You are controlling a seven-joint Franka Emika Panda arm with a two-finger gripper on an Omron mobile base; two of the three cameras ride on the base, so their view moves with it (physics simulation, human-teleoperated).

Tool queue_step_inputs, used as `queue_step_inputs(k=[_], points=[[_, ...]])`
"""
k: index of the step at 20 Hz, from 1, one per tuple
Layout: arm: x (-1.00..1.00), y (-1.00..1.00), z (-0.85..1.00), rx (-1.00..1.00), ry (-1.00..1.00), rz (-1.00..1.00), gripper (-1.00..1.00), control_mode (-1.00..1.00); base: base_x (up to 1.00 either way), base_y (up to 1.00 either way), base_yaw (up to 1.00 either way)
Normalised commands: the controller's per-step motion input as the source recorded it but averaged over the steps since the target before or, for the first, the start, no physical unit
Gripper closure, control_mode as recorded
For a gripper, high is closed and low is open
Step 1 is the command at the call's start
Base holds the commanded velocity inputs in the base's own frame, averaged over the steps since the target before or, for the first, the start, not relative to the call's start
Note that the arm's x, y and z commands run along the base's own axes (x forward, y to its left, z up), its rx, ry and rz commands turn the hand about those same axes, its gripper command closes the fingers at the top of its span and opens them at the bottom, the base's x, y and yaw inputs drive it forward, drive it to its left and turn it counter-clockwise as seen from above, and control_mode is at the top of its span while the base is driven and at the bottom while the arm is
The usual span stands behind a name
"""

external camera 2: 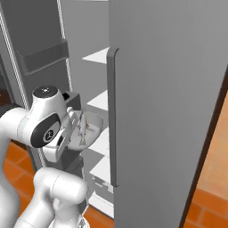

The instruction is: Take the meat container that has the fish and place it on the second highest rack of the freezer. Then take the vegetable container that has the carrot and mushroom and place it on the highest rack of the freezer.

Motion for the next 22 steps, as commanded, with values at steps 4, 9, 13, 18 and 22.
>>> queue_step_inputs(k=[4,9,13,18,22], points=[[0.00,0.00,0.00,0.00,0.00,0.00,1.00,1.00,0.09,0.32,0.03],[0.00,0.00,0.00,0.00,0.00,0.00,1.00,1.00,0.29,0.28,0.01],[0.00,0.00,0.00,0.00,0.00,0.00,1.00,1.00,0.24,0.41,0.00],[0.00,0.00,0.00,0.00,0.00,0.00,1.00,1.00,0.31,0.08,0.01],[0.00,0.00,0.00,0.00,0.00,0.00,1.00,1.00,0.12,0.00,0.02]])
